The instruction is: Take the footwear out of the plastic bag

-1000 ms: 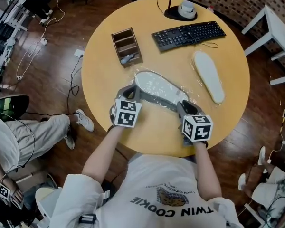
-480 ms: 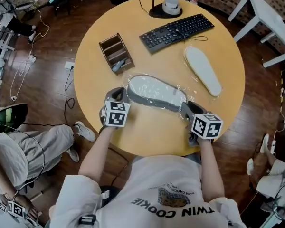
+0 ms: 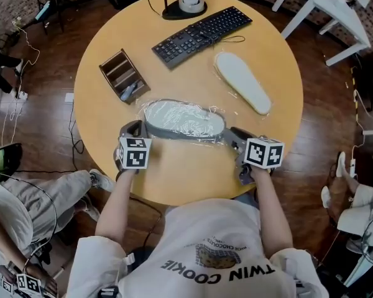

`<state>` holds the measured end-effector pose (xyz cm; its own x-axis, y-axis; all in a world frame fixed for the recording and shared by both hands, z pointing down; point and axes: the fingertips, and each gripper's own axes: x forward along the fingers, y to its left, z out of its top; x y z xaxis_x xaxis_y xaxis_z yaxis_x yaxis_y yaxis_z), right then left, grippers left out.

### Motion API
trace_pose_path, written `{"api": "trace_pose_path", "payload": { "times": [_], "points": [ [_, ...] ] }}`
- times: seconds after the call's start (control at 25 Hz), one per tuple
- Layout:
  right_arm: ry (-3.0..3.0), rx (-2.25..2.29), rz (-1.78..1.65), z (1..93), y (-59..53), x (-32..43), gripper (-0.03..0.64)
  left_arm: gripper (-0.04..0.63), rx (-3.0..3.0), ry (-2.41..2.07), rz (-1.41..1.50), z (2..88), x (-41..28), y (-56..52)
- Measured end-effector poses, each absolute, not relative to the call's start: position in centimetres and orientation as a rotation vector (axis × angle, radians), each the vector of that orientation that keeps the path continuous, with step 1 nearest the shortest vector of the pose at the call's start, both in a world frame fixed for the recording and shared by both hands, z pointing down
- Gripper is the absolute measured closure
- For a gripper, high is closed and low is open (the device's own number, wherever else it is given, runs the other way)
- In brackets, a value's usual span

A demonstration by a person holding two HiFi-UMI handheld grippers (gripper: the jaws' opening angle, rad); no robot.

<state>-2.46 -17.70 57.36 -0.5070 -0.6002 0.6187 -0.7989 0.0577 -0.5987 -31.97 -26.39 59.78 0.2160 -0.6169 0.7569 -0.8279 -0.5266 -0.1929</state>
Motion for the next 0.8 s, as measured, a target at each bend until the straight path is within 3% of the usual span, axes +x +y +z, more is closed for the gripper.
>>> {"api": "trace_pose_path", "payload": {
  "times": [0.56,0.8],
  "points": [
    [-2.067,1.235,1.536,59.0,-18.3,-4.3,0.503,0.589,2.242,-1.35,1.178,60.3,-32.1,-26.9],
    [-2.046,1.182,1.686,59.3,-18.1,-4.8,0.468,0.589,2.247,-1.348,1.177,59.9,-32.0,-27.1]
  ]
}}
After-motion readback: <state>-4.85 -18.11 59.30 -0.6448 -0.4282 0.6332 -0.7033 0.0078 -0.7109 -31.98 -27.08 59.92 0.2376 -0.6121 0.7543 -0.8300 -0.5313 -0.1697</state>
